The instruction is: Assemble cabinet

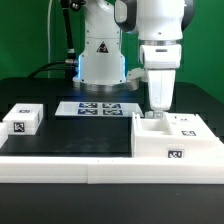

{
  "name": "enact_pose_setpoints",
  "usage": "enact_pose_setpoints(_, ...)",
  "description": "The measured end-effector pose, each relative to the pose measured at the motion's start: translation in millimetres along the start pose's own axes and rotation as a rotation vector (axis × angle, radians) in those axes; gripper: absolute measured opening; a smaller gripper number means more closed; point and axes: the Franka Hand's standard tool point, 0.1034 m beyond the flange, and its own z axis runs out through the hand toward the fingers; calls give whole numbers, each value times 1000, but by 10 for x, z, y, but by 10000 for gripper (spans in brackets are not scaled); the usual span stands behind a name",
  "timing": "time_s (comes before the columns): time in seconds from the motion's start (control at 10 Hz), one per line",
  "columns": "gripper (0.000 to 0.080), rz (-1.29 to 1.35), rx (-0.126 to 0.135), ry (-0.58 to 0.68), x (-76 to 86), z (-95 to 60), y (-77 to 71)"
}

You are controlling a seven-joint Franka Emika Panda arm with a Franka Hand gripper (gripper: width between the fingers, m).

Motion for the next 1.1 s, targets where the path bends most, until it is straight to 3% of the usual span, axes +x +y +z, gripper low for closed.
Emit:
enact_pose_setpoints(0.2,68,-1,4,-12,-20,-72,2)
enact_pose_setpoints(0.3,68,-3,-4,-24,-40,-210,27)
enact_pose_setpoints(0.6,68,13,-10,-44,-154,-399,94)
enact_pose_setpoints(1.1,69,46,-17,-44,-260,-454,250)
